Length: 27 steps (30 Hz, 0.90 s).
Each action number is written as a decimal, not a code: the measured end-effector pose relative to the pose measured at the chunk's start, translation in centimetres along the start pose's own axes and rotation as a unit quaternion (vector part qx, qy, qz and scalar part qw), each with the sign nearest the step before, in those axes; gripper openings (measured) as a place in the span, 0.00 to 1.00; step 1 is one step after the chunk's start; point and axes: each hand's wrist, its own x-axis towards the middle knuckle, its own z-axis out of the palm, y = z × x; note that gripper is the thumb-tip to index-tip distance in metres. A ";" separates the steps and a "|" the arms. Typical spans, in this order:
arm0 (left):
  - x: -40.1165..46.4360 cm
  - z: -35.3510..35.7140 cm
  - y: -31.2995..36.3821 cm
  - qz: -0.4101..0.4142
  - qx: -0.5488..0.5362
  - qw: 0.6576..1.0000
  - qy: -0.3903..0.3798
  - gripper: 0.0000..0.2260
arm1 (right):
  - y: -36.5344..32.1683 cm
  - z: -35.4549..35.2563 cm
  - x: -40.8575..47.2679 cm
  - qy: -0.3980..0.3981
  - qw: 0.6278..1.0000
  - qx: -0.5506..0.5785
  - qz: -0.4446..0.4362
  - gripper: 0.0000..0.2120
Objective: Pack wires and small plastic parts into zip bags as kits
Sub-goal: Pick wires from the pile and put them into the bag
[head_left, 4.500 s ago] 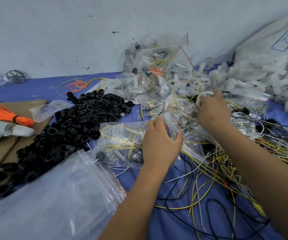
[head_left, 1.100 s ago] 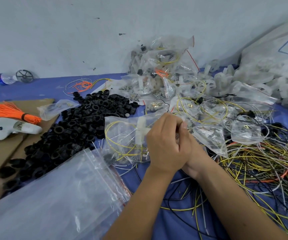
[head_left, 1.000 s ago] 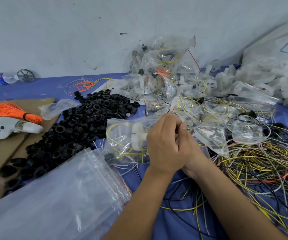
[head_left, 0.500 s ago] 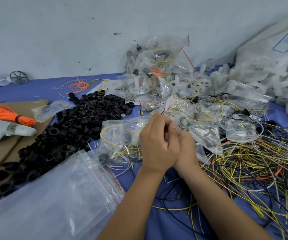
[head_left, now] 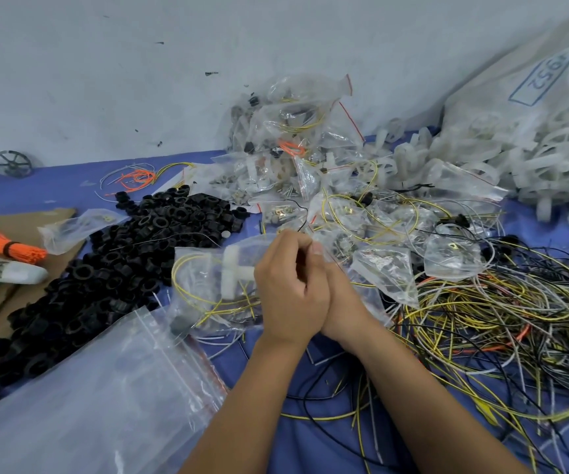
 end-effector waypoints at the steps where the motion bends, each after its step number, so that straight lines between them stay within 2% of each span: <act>1: 0.1 0.1 -0.1 -0.015 -0.005 1.000 -0.004 0.07 | -0.1 -0.3 0.0 -0.022 0.999 -0.028 0.000 0.13; 3: 0.3 0.1 -0.6 -0.043 -0.004 0.999 -0.017 0.07 | 0.1 -0.8 0.1 -0.038 0.997 -0.064 0.009 0.14; 6: 0.7 0.2 -1.8 -0.098 0.015 0.994 -0.056 0.08 | 0.1 -1.3 0.3 0.002 0.997 -0.068 0.043 0.17; 9: 0.9 0.3 -2.5 -0.152 0.019 0.985 -0.085 0.09 | -0.5 -2.0 1.4 0.101 0.992 -0.064 0.041 0.14; 11: 0.9 0.4 -2.7 -0.163 0.029 0.981 -0.101 0.09 | -1.3 -3.1 2.6 0.186 0.981 -0.015 0.060 0.13; 13: 0.9 0.6 -2.9 -0.160 0.045 0.978 -0.127 0.08 | -2.2 -4.8 4.5 0.263 0.964 -0.028 0.038 0.09; 16: 0.9 0.8 -3.4 -0.164 0.050 0.972 -0.159 0.09 | -3.0 -8.2 8.4 0.344 0.937 -0.051 0.025 0.07; 19: 1.0 1.0 -3.6 -0.170 0.043 0.971 -0.163 0.10 | -2.2 -12.0 12.8 0.392 0.911 -0.096 0.084 0.09; 21: 1.1 1.1 -3.7 -0.166 0.047 0.972 -0.160 0.10 | -1.4 -14.4 15.0 0.374 0.906 -0.135 0.142 0.08; 22: 1.1 1.2 -3.7 -0.163 0.051 0.973 -0.158 0.11 | -0.9 -15.4 15.7 0.342 0.910 -0.160 0.172 0.08; 24: 1.0 1.3 -3.9 -0.156 0.054 0.974 -0.157 0.11 | -0.1 -16.5 16.5 0.254 0.916 -0.223 0.218 0.12; 27: 0.9 1.4 -4.1 -0.151 0.055 0.974 -0.156 0.12 | 0.2 -16.5 16.5 0.175 0.930 -0.237 0.219 0.19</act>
